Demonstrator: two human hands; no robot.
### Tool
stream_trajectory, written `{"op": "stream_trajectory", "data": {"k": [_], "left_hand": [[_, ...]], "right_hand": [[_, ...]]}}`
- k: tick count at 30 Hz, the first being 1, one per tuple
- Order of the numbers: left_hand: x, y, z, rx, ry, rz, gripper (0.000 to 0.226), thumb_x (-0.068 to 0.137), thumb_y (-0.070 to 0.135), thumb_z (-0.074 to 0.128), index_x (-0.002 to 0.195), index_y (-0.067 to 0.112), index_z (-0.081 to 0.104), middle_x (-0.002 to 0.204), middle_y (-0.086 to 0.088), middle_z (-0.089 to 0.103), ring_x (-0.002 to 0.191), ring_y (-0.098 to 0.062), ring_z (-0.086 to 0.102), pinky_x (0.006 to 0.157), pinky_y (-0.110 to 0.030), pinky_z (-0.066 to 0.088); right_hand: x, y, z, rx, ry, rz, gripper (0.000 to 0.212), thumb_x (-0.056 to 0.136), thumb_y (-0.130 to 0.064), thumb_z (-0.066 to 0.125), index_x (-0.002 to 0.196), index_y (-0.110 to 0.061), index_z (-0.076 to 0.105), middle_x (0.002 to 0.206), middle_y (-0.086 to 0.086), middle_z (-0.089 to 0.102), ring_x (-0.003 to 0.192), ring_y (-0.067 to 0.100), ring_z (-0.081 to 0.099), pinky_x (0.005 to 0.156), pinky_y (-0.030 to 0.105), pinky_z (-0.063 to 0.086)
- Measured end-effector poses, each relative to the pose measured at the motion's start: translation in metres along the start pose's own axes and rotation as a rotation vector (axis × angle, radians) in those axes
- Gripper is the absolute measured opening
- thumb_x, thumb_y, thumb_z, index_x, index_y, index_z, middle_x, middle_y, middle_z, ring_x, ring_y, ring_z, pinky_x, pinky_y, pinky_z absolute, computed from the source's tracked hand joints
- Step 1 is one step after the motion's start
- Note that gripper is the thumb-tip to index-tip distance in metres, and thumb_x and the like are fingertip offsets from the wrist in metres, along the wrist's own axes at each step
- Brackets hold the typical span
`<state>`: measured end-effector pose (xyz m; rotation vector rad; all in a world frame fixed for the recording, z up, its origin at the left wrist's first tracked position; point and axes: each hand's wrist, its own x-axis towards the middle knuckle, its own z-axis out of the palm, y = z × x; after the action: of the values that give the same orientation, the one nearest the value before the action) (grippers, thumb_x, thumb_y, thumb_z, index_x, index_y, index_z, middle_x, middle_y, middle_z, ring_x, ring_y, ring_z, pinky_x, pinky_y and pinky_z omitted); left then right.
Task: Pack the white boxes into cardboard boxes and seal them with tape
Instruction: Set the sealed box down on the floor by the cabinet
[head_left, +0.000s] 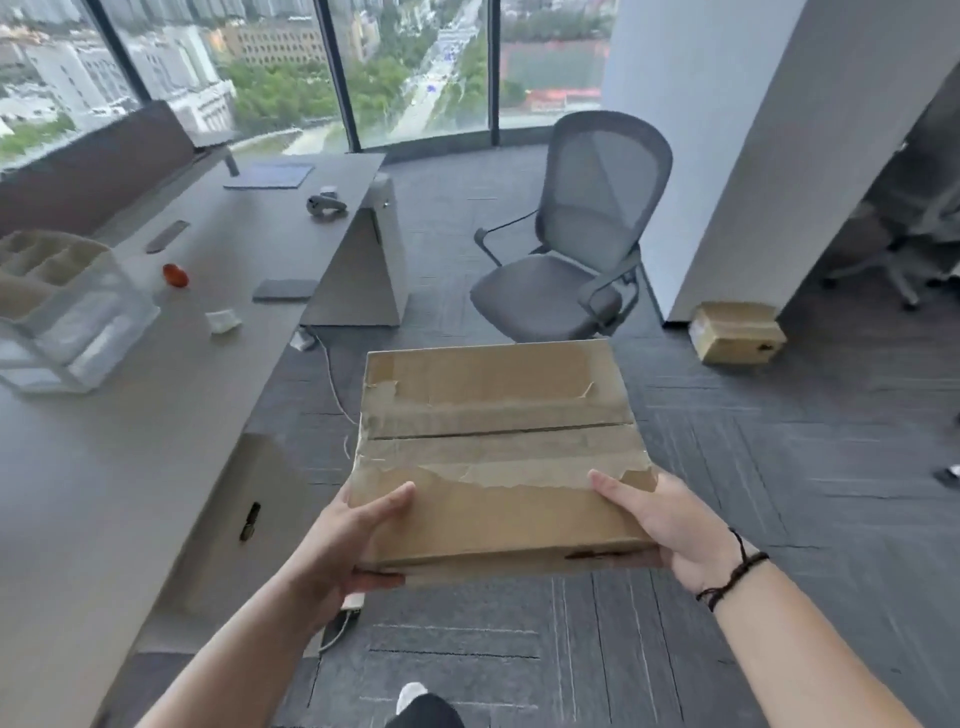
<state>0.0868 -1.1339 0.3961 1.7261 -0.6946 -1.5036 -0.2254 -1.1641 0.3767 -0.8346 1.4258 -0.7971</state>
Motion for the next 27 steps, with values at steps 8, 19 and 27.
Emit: {"op": "stream_trajectory", "data": {"k": [8, 19, 27], "left_hand": [[0.086, 0.057, 0.154, 0.18, -0.263, 0.032, 0.031, 0.086, 0.037, 0.076, 0.115, 0.036, 0.066, 0.109, 0.002, 0.074, 0.102, -0.024, 0.069, 0.077, -0.059, 0.06], [0.199, 0.152, 0.37, 0.227, -0.543, -0.021, 0.038, 0.088, 0.042, 0.073, 0.125, 0.04, 0.061, 0.122, 0.004, 0.068, 0.112, -0.025, 0.065, 0.079, -0.054, 0.062], [0.247, 0.201, 0.513, 0.359, -0.559, 0.006, 0.039, 0.084, 0.044, 0.076, 0.121, 0.041, 0.063, 0.12, 0.003, 0.068, 0.11, -0.025, 0.065, 0.078, -0.054, 0.062]], "right_hand": [[0.031, 0.0, -0.129, 0.208, 0.278, 0.084, 0.059, 0.07, -0.041, 0.087, 0.118, -0.018, 0.063, 0.11, 0.011, 0.076, 0.101, 0.031, 0.072, 0.071, 0.048, 0.062], [0.115, -0.082, -0.303, 0.213, 0.537, 0.133, 0.057, 0.076, -0.037, 0.086, 0.121, -0.015, 0.062, 0.109, 0.016, 0.075, 0.099, 0.034, 0.073, 0.076, 0.059, 0.061], [0.172, -0.1, -0.412, 0.332, 0.618, 0.135, 0.074, 0.057, -0.041, 0.088, 0.121, -0.012, 0.063, 0.105, 0.014, 0.077, 0.099, 0.035, 0.073, 0.077, 0.066, 0.059]]}}
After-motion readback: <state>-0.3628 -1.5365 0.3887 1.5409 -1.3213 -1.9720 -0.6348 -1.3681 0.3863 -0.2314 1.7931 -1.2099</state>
